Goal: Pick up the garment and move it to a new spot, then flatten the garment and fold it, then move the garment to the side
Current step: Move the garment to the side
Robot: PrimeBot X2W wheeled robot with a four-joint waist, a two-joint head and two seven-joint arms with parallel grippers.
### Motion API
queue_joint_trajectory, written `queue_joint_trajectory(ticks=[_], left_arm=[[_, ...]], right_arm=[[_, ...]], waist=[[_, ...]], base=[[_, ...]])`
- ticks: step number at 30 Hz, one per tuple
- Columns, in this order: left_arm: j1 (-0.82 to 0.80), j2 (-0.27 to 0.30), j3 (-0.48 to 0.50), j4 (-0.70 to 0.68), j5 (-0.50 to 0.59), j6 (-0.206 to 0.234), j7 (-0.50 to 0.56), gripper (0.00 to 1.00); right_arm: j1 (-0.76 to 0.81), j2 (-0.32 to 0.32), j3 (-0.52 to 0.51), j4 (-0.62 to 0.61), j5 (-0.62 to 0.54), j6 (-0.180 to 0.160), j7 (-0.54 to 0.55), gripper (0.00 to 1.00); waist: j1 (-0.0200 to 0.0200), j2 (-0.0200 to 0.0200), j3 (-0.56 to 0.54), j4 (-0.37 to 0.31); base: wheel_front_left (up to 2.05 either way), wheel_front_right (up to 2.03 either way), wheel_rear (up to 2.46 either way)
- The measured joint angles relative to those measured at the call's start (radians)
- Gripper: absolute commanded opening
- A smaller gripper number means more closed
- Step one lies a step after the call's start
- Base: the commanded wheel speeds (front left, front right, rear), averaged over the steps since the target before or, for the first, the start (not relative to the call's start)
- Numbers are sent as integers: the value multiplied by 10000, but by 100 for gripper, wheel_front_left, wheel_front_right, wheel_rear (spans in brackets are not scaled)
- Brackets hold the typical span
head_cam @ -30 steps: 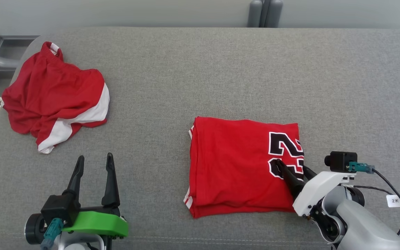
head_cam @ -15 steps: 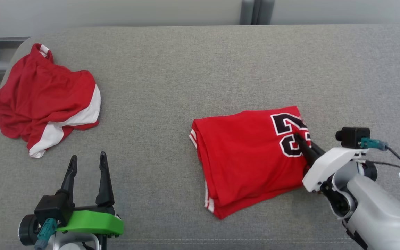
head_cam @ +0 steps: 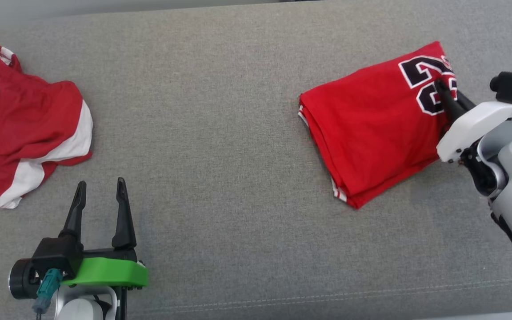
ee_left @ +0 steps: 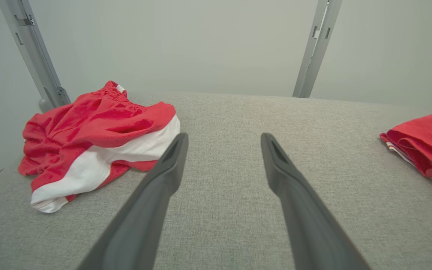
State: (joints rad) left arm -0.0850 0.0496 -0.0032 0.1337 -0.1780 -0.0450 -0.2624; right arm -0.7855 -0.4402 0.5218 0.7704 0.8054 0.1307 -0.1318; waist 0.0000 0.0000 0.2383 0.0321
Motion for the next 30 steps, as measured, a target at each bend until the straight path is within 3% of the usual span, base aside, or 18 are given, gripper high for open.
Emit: queue_joint_trajectory(ticks=[13, 30], left_arm=[[-513, 303, 451, -426, 476, -341, 0, 100], [-604, 719, 782, -1016, 650, -431, 0, 100]], right_arm=[[-2107, -1003, -96, 1149, -171, 0, -194, 0], [-4127, -2057, 90, 2474, -518, 2, -198, 0]], waist=[[1, 0, 1325, -503], [1, 0, 2596, -1001]], base=[[0, 0, 0], [0, 0, 0]])
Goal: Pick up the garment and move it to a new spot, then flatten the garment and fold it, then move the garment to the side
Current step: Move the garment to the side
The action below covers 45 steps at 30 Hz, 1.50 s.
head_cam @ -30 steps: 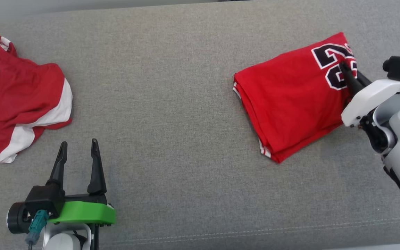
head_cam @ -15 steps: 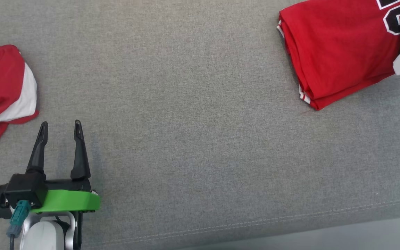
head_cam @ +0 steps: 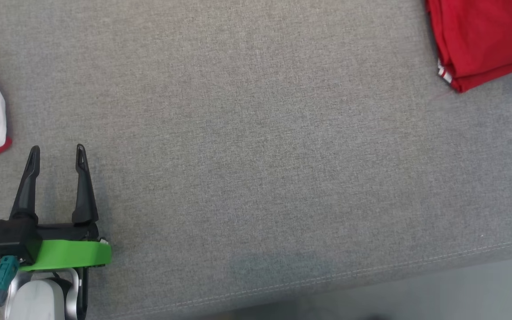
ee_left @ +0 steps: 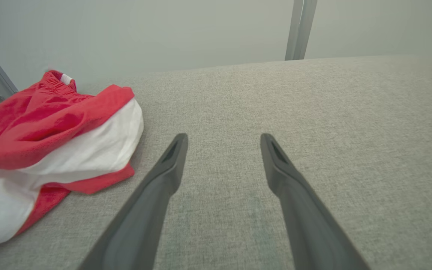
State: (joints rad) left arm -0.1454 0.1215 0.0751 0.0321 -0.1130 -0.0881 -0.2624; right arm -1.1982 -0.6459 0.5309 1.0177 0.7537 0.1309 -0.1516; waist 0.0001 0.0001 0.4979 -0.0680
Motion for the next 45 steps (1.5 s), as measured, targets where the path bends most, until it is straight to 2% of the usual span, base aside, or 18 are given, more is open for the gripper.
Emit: queue_joint_trajectory(ticks=[14, 15, 16, 17, 23, 29, 36, 45], left_arm=[[-93, 113, 79, -75, 12, -44, 0, 100], [-94, 111, 86, -69, 13, -42, -2, 100], [-94, 111, 98, -58, 13, -40, 0, 100], [-95, 111, 105, -52, 13, -38, 0, 100], [-105, 67, 109, 6, 13, -38, 0, 100], [-109, -73, 109, 52, -2, -25, 0, 100], [-72, -272, 155, 142, -82, 25, 0, 100], [229, -456, 230, 244, -150, 63, 0, 100]], right_arm=[[-579, 35, 466, 838, -286, 2, -272, 0], [-591, 44, 472, 978, -284, 2, -207, 33], [-602, 52, 508, 1091, -299, 2, -186, 95], [-634, 48, 543, 1183, -380, 2, -267, 100], [-996, -13, 640, 1624, -871, 2, -794, 100], [-1020, 163, 571, 1467, -1060, 2, -1057, 100], [-169, 554, -727, -192, -1068, 2, -1112, 100], [2170, 1904, -2631, -2203, -2253, 2, -1112, 100]], waist=[[0, 0, 395, 106], [0, 0, 391, 113], [1, 0, 381, 115], [0, 0, 369, 115], [0, 0, 257, 124], [0, 0, 10, 118], [-1, 0, -558, 109], [-1, 0, -1417, 68]], base=[[0, 0, 0], [0, 0, 0], [0, 0, 0], [0, 0, 0], [0, 0, 0], [0, 0, 0], [0, 0, 0], [0, 0, 0]])
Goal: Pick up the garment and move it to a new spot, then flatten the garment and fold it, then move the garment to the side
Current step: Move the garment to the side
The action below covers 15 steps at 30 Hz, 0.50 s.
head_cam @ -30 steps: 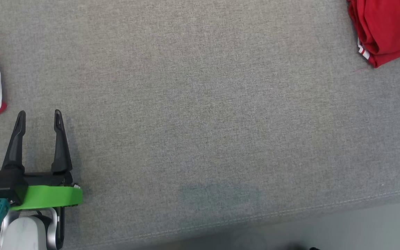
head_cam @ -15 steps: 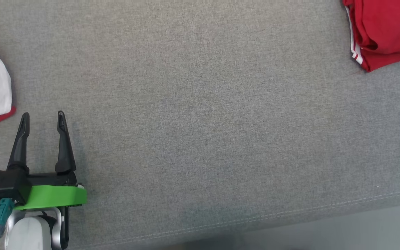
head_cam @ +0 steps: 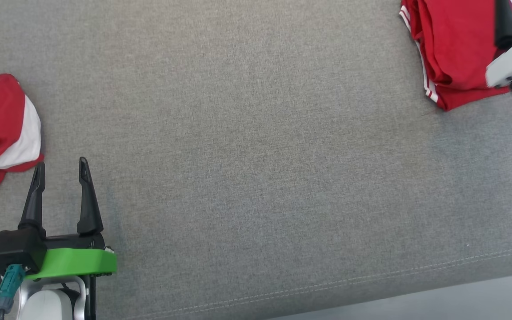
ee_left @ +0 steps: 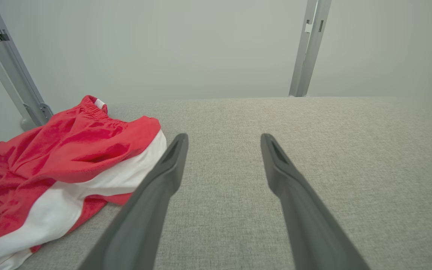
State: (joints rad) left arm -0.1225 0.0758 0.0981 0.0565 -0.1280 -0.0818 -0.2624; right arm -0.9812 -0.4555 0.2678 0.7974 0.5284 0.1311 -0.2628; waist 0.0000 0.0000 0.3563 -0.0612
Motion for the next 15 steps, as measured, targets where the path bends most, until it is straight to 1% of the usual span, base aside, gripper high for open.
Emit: queue_joint_trajectory(ticks=[3, 7, 11, 15], left_arm=[[103, -36, 33, 31, -17, 2, 0, 100], [202, -84, 50, 59, -19, 31, 0, 100], [344, -161, 46, 104, -36, 63, 0, 100], [461, -196, 31, 132, -65, 105, 0, 100]], right_arm=[[661, 497, -512, -648, -546, 0, 0, 100], [1602, 1221, -863, -1411, -1114, 2, 0, 100], [2381, 1613, -938, -2025, -1563, 0, 0, 100], [3113, 1927, -1001, -2564, -1666, 2, 0, 100]], waist=[[0, 0, -261, 5], [0, 0, -583, 21], [0, 0, -905, 63], [0, 0, -1227, 139]], base=[[0, 0, 0], [0, 0, 0], [0, 0, 0], [0, 0, 0]])
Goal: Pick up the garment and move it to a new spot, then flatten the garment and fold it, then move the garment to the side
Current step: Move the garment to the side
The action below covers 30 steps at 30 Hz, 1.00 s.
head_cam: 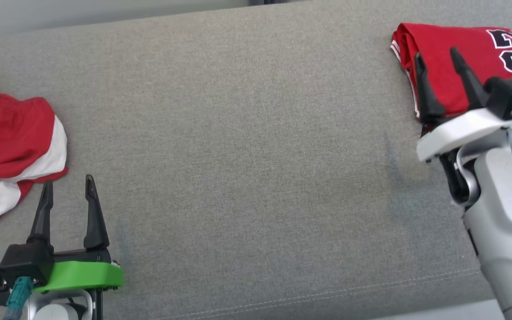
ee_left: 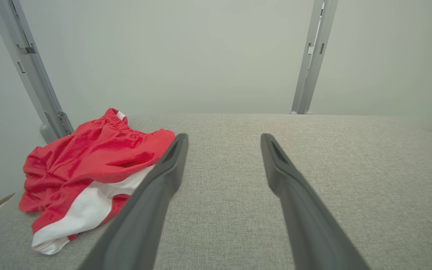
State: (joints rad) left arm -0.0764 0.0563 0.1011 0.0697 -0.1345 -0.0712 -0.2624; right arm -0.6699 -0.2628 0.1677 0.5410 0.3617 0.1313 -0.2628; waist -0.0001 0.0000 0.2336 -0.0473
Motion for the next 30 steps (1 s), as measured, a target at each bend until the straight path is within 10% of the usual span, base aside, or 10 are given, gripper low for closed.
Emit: queue_joint_trajectory(ticks=[30], left_arm=[[1225, -54, -527, 869, -27, 401, 0, 100]], right_arm=[[5010, 1873, -1032, -2249, -1808, 0, 0, 100]], waist=[[0, 0, -2133, 593]], base=[[0, 0, 0]])
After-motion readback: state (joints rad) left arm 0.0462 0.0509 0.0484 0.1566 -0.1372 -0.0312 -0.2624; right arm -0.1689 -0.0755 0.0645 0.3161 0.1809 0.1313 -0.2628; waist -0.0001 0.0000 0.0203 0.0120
